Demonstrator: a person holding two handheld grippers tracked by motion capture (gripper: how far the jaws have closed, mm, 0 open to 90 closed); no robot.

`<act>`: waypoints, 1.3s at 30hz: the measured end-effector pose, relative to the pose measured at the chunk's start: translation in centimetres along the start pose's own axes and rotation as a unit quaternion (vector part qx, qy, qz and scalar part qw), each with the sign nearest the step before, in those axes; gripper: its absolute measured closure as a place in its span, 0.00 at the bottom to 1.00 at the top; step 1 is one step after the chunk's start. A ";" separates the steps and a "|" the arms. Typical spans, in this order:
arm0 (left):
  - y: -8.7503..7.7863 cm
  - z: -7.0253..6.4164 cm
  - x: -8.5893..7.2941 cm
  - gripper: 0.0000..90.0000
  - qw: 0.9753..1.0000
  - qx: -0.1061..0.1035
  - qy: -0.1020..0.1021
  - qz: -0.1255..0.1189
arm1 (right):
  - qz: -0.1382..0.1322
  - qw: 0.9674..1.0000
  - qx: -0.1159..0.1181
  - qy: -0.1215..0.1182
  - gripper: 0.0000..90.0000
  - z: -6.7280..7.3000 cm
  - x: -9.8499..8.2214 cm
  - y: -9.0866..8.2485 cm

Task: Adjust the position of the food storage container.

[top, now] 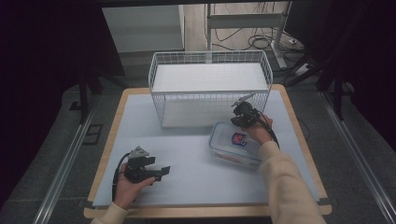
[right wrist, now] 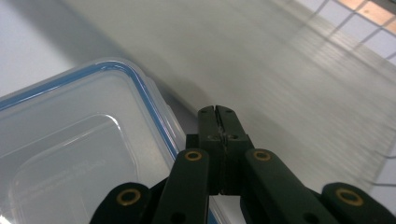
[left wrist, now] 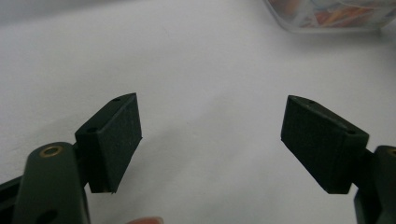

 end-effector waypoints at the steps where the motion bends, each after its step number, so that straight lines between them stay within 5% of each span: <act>1: 0.0 0.0 0.0 0.22 1.000 0.000 -0.001 0.000 | 0.000 1.000 0.000 0.000 1.00 0.0 0.0 0.0; 14: 0.1 -0.2 0.0 0.22 1.000 0.001 0.002 0.002 | 0.006 0.997 0.053 -0.053 1.00 4.3 -0.2 -0.7; 28: 0.1 -0.2 0.0 0.22 1.000 0.003 0.003 0.002 | 0.000 0.995 0.073 -0.066 1.00 5.6 -0.7 -1.2; 33: 0.1 -0.1 0.0 0.22 1.000 0.004 -0.001 0.001 | -0.045 0.995 0.076 -0.040 1.00 5.4 -1.1 -3.8; 34: 0.1 -0.1 0.0 0.22 1.000 0.004 -0.001 0.001 | -0.061 0.995 0.074 -0.033 1.00 5.3 -1.8 -5.3; 39: 0.1 -0.3 0.1 0.22 1.000 0.004 -0.002 0.001 | -0.075 0.995 0.070 -0.015 1.00 5.1 -4.0 -7.5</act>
Point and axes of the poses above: each handheld gripper's, and its own axes: y roughly forward along the jaws, x roughly out of its top, z roughly to its left, the point moved 2 cm from there along y, roughly forward along the jaws, and after that the axes turned 1 degree about x, right-handed, at the moved point
